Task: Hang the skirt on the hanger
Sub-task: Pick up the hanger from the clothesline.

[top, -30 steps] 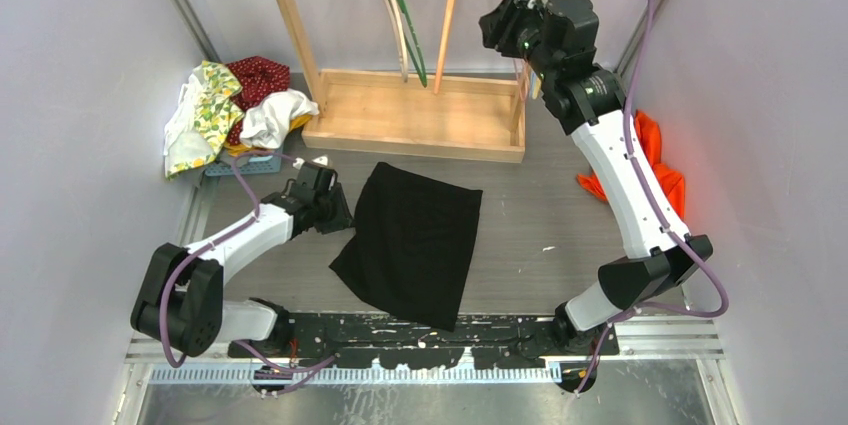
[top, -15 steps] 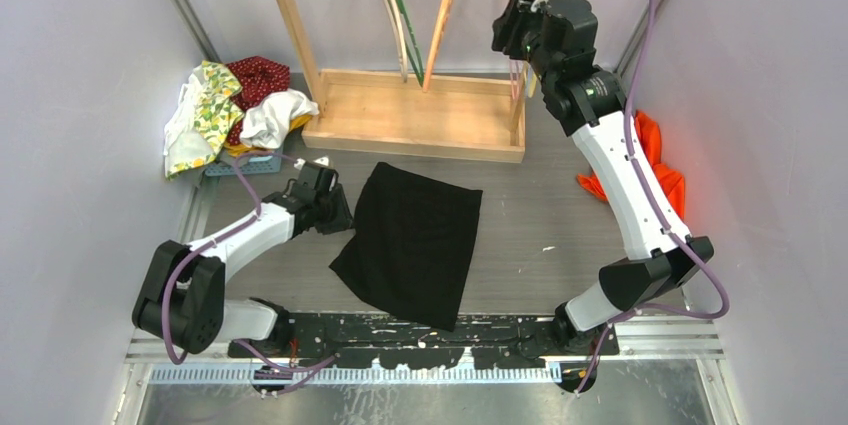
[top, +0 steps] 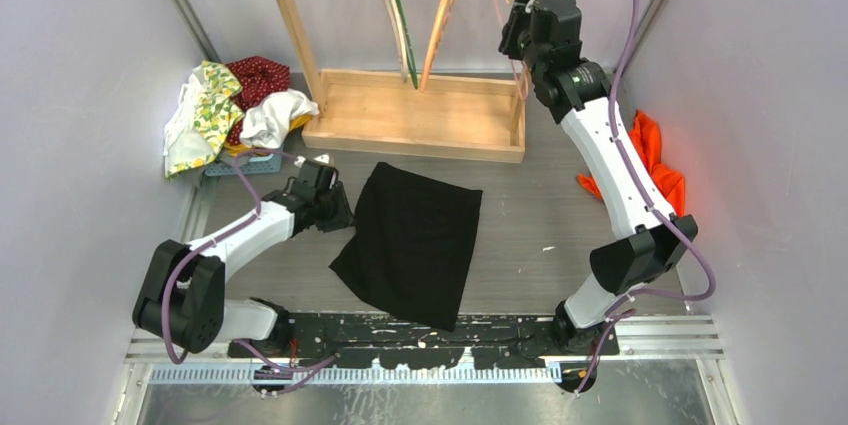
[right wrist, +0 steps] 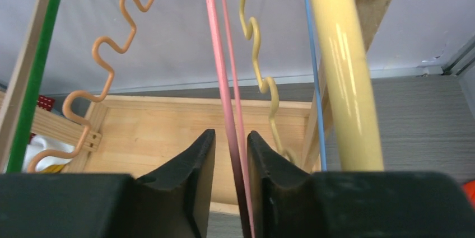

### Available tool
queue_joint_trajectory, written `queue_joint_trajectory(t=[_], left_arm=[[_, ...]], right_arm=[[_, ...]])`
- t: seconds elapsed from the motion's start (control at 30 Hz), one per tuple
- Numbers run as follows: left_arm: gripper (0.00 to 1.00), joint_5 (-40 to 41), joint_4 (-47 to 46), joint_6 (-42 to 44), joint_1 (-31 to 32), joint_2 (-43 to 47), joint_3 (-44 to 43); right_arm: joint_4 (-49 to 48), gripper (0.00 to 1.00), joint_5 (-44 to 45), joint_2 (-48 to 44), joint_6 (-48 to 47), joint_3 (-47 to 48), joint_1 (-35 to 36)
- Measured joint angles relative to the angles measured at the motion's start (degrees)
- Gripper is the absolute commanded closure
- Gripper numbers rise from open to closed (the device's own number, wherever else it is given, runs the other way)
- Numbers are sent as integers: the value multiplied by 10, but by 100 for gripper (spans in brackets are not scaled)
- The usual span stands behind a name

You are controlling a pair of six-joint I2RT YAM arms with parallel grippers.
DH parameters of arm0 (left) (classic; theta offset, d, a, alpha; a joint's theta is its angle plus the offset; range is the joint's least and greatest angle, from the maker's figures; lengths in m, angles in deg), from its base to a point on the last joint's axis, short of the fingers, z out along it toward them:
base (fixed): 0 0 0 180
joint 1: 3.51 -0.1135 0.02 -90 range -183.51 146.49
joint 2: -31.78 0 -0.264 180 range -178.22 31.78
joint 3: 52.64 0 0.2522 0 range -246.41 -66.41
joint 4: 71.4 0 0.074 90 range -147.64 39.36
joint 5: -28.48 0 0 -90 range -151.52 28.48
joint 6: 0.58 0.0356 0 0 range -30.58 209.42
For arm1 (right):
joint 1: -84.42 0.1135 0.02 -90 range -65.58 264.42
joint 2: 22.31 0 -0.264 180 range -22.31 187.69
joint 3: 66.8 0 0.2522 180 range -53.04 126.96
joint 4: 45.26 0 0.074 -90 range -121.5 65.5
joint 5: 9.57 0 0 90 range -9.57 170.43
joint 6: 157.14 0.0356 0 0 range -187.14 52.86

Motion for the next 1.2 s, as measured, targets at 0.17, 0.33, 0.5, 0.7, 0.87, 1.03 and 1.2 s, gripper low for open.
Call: queue_joint_trajectory(t=[0.17, 0.33, 0.5, 0.7, 0.87, 1.03, 1.2], left_arm=[[72, 0, 0, 0, 0, -1, -1], [72, -1, 0, 0, 0, -4, -1], [72, -4, 0, 0, 0, -7, -1], [72, -6, -1, 0, 0, -7, -1], [72, -6, 1, 2, 0, -7, -3], [72, -6, 14, 14, 0, -7, -23], [72, -9, 49, 31, 0, 13, -56]], right_arm=[[-1, 89, -2, 16, -5, 7, -3], [-2, 96, -12, 15, -15, 14, -3], [-2, 99, -24, 3, -27, 14, -3], [1, 99, -49, -40, -38, 16, -3], [30, 99, -75, -101, -33, 5, -3], [66, 99, -102, -179, -16, -75, -3], [127, 99, -146, -242, 14, -198, -3]])
